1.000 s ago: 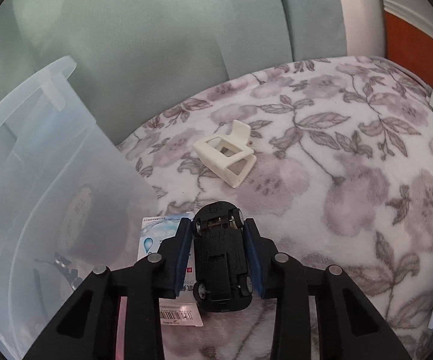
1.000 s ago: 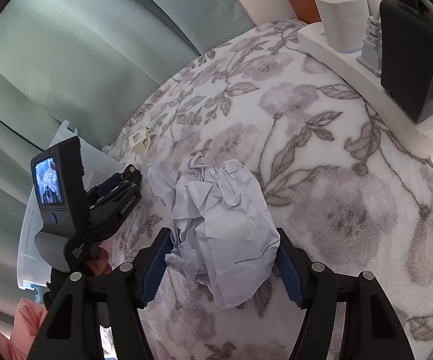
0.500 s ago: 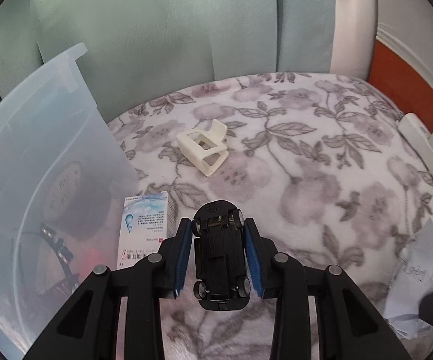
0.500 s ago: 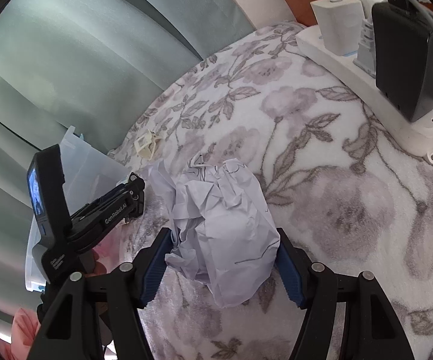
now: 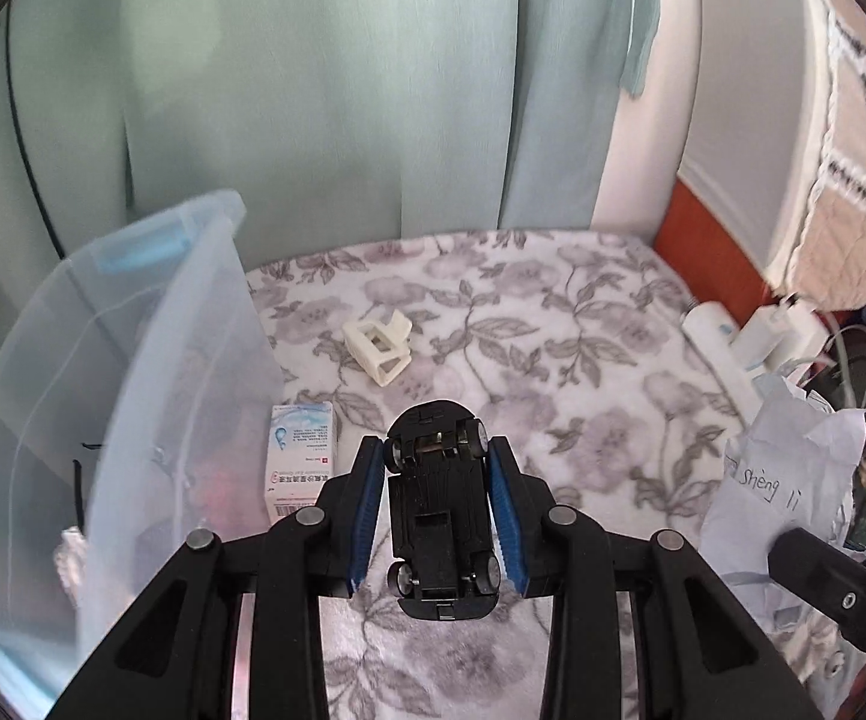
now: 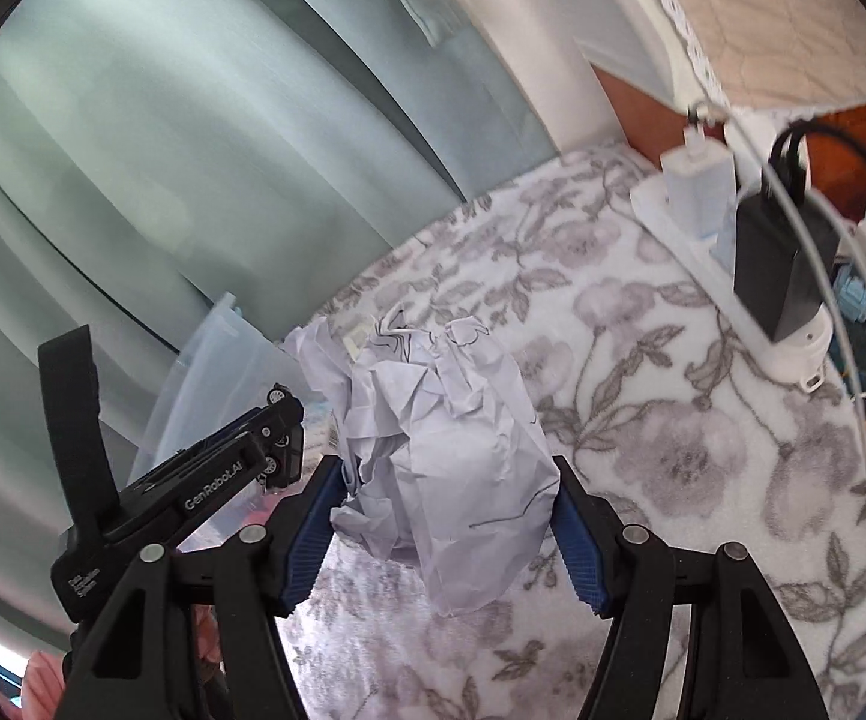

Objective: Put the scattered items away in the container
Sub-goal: 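Lift the toy car with left tool while right tool lifts the paper, then carry the toy car and paper over the clear container with both tools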

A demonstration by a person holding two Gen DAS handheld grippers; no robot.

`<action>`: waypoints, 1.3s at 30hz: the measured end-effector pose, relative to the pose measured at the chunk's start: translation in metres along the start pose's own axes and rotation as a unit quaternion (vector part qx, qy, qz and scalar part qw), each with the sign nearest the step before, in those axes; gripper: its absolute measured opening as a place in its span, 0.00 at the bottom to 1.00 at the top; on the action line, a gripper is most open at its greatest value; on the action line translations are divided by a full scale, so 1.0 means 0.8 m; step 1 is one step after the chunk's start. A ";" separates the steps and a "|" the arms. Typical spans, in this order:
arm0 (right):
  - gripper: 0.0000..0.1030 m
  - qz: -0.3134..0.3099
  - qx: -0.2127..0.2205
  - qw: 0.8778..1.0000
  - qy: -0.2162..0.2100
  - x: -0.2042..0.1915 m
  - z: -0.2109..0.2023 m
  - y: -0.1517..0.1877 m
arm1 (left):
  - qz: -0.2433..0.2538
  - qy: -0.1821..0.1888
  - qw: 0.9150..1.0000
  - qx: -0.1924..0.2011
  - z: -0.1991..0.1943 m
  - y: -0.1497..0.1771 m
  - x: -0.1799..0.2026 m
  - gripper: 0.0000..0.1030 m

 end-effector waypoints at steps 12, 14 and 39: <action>0.67 -0.051 0.083 0.995 -0.022 -0.066 -0.098 -0.027 | -0.005 0.013 0.996 0.090 -0.124 -0.038 -0.014 0.35; 0.67 -0.058 0.097 0.993 -0.025 -0.079 -0.111 -0.031 | -0.008 0.015 0.995 0.102 -0.142 -0.042 -0.019 0.35; 0.67 -0.165 0.150 0.973 -0.056 -0.240 -0.174 -0.038 | -0.083 0.007 0.975 0.208 -0.269 -0.059 -0.135 0.35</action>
Point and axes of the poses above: each gripper's, at about its wrist camera, not at the fingertips, and z roughly the way its jaws point, x to its right, y to its underside, the point moved 9 cm from there along z, roughly the way its jaws point, and after that the axes turned 5 degrees about y, right-handed, at the moved point
